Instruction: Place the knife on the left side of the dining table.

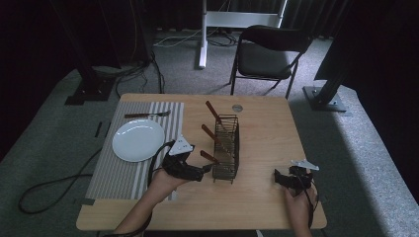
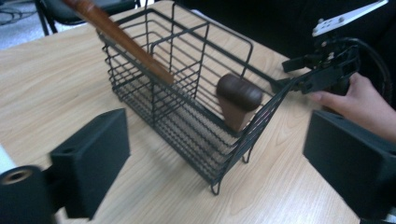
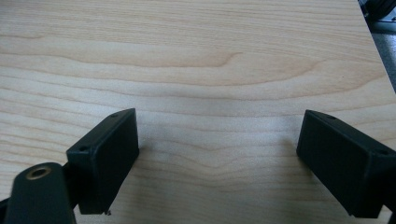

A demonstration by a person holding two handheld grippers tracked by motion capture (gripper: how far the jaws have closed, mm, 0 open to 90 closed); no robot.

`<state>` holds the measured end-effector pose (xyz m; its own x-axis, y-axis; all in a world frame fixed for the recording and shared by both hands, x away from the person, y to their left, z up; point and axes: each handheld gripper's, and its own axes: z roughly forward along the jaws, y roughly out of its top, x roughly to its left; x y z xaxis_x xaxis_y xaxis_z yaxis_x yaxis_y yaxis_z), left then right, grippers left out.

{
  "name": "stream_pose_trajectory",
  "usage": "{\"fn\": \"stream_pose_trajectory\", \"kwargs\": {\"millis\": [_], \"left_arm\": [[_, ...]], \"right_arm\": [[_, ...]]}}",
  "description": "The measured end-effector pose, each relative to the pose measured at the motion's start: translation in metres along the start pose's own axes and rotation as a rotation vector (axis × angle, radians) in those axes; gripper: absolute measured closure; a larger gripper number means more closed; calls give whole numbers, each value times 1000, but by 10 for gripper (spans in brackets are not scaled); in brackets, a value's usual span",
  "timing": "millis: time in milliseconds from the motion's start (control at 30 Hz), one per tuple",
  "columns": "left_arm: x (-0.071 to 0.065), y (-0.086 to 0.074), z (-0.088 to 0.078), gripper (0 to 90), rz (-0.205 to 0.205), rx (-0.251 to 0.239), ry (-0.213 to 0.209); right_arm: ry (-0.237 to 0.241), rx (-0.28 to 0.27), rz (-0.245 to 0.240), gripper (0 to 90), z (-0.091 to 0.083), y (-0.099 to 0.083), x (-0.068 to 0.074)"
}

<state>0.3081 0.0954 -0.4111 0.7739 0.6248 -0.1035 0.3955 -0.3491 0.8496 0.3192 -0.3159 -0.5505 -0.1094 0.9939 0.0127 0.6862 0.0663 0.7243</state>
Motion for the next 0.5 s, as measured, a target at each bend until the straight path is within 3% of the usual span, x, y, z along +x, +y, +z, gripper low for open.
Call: {"fn": "stream_pose_trajectory", "kwargs": {"millis": [133, 300, 333, 500], "left_arm": [[-4, 1, 4, 149, 0, -4, -9], [-5, 1, 4, 314, -10, -17, -12], [-4, 1, 5, 314, -16, -22, -16], [-4, 2, 6, 501, -29, -32, -31]], "right_arm": [[0, 0, -1, 121, 0, 0, 0], [0, 0, 0, 121, 0, 0, 0], [0, 0, 0, 121, 0, 0, 0], [0, 0, 0, 121, 0, 0, 0]]}}
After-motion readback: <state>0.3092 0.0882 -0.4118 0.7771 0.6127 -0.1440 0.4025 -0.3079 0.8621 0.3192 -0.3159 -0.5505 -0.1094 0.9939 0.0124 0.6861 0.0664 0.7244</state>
